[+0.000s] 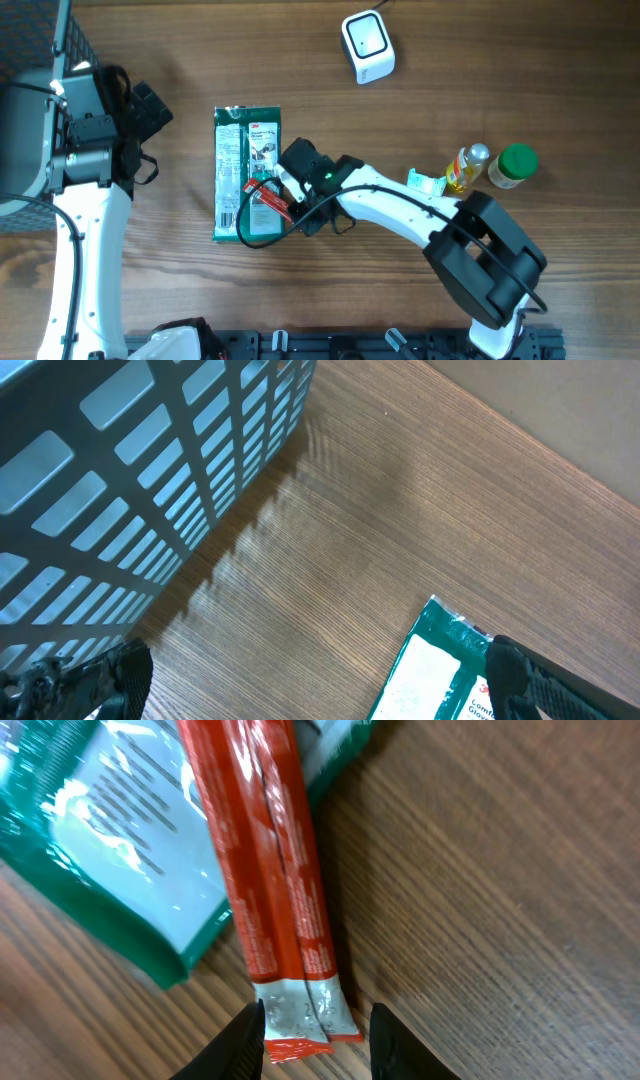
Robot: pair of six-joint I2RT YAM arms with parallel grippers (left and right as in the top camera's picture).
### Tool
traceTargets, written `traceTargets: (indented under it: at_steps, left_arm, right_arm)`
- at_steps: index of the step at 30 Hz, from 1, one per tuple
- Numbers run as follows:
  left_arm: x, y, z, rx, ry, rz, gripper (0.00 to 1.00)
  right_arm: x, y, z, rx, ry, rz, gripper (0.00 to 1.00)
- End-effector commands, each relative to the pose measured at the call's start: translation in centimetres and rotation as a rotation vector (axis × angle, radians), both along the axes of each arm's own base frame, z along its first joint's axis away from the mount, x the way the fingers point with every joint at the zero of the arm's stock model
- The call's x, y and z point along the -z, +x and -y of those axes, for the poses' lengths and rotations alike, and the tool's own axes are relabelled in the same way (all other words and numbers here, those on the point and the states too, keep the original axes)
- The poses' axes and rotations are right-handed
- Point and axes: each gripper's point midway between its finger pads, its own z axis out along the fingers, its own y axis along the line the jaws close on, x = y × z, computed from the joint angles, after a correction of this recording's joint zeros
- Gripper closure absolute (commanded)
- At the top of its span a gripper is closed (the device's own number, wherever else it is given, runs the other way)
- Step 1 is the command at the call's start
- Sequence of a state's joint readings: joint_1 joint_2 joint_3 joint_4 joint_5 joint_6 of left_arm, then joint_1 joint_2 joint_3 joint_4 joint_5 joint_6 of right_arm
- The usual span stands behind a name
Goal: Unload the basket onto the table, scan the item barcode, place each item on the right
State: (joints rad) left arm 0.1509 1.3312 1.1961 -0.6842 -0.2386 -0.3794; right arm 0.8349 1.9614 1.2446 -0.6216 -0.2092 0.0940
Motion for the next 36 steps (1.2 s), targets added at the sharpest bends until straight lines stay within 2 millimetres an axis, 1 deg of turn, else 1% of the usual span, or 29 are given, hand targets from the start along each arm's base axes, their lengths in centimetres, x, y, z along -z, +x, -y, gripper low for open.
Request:
traceTargets:
  at_steps: [1,4,8,11,14,16,17,22,23,26,28,31,36]
  left_arm:
    - [-0.2,0.0,-0.2,-0.002,0.010,0.003,0.00]
    - [-0.2,0.0,-0.2,-0.002,0.010,0.003,0.00]
    - [-0.2,0.0,-0.2,-0.002,0.010,0.003,0.00]
    - [-0.2,0.0,-0.2,-0.002,0.010,0.004,0.00]
    - [-0.2,0.0,-0.2,-0.002,0.010,0.004,0.00]
    - [-0.2,0.0,-0.2,-0.002,0.010,0.004,0.00]
    - [-0.2,0.0,-0.2,-0.002,0.010,0.004,0.00]
    - [-0.2,0.0,-0.2,-0.002,0.010,0.003,0.00]
    - [-0.2,0.0,-0.2,-0.002,0.010,0.003,0.00]
    - [-0.2,0.0,-0.2,-0.002,0.010,0.004,0.00]
    - [-0.2,0.0,-0.2,-0.002,0.010,0.004,0.00]
    - [-0.2,0.0,-0.2,-0.002,0.010,0.004,0.00]
    - [-0.2,0.0,-0.2,-0.002,0.010,0.003,0.00]
  right_arm:
    - [1.4,-0.6,0.5,0.012,-0.028,-0.041,0.65]
    - [2.0,-0.9,0.6,0.008,-0.040,-0.052,0.65]
    - [2.0,-1.5,0.1,-0.015,-0.041,-0.047,0.67]
    - [2.0,-1.4,0.0,-0.022,-0.056,-0.019,0.76]
    - [2.1,-1.3,0.0,-0.023,-0.061,-0.007,0.82]
    - [1.8,-1.1,-0.3,-0.023,-0.053,-0.001,0.94]
    - [1.4,-1.0,-0.5,-0.022,-0.045,0.005,0.95]
    - [-1.7,0.1,-1.4,-0.015,0.013,0.066,0.96]
    - [-3.1,0.8,-1.3,0.009,0.017,0.112,0.96]
    - [-4.2,1.8,-0.6,0.065,-0.004,0.170,0.96]
    - [-4.5,2.6,0.0,0.116,-0.030,0.209,0.96]
    - [-4.5,2.9,0.3,0.123,-0.045,0.227,0.96]
    - [-4.5,2.8,0.1,0.122,-0.037,0.222,0.96]
